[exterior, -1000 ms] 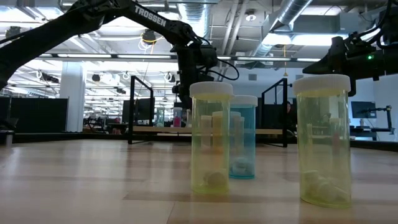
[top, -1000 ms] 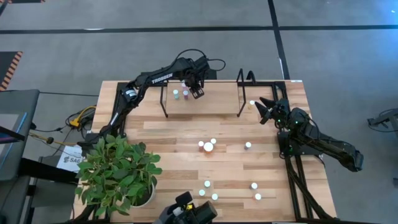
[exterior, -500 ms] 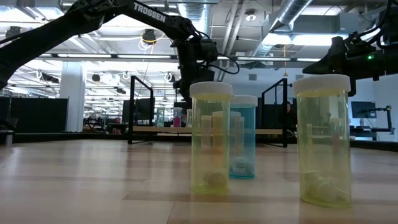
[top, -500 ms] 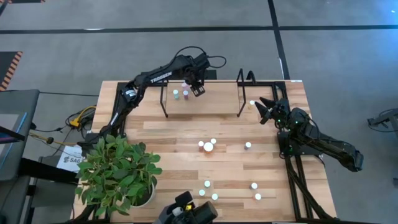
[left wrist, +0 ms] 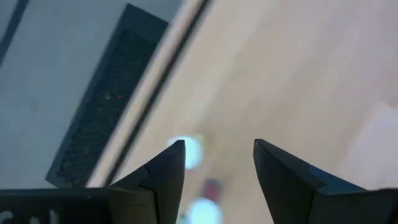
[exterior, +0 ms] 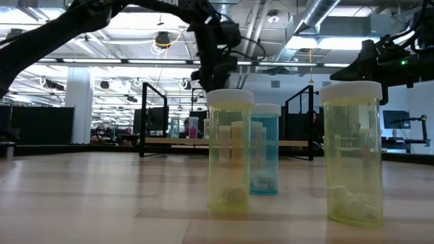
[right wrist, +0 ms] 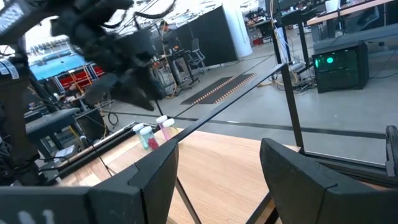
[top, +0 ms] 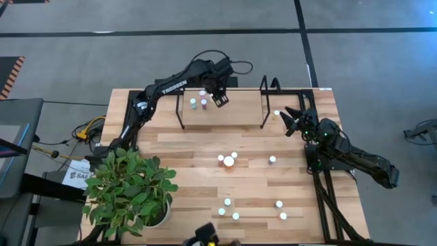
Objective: Pick and place medicine bottles onto shelf by color
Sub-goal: Put the pink pill bottle on the shelf
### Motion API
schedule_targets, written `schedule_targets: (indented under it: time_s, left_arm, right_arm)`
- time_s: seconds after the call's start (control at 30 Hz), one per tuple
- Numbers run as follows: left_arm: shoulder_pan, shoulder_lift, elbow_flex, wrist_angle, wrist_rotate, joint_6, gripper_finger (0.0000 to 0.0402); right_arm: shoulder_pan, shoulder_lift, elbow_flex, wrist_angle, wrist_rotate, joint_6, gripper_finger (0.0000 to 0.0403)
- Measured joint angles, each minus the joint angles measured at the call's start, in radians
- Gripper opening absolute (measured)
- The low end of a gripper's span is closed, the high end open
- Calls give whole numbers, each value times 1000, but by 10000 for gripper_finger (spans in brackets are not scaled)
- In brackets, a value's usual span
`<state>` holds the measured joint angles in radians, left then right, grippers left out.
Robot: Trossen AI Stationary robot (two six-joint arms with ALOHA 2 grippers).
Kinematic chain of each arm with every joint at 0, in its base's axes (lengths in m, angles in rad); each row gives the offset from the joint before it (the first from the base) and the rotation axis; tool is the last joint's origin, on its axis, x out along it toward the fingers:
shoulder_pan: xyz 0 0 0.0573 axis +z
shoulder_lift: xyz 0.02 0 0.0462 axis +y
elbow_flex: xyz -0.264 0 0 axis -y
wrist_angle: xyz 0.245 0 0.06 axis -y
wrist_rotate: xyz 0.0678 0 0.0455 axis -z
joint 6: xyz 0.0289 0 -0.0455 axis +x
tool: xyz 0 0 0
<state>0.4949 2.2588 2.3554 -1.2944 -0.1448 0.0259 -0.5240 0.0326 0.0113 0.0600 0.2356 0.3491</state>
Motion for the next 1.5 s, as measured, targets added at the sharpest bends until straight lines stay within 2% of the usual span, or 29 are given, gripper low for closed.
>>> schedule_targets:
  time_s: [0.37, 0.63, 0.83, 1.07, 1.17, 1.3, 1.5]
  left_arm:
    - [-255, -33, 0, -112, -39, -127, 177]
    - [-411, -33, 0, -209, -48, -391, 177]
    - [-522, -33, -1, -245, 8, -530, 177]
    - [-636, -33, -4, -241, 5, -501, 177]
    - [-665, -33, -4, -241, -33, -466, 177]
    - [-676, -36, -59, -202, -64, -420, 177]
    - [-661, -33, -133, -200, -10, -328, 177]
  right_arm:
    - [0, 0, 0, 0, 0, 0, 249]
    - [0, 0, 0, 0, 0, 0, 249]
    - [0, 0, 0, 0, 0, 0, 249]
    - [0, 0, 0, 0, 0, 0, 249]
    - [0, 0, 0, 0, 0, 0, 249]
    - [0, 0, 0, 0, 0, 0, 249]
    - [0, 0, 0, 0, 0, 0, 249]
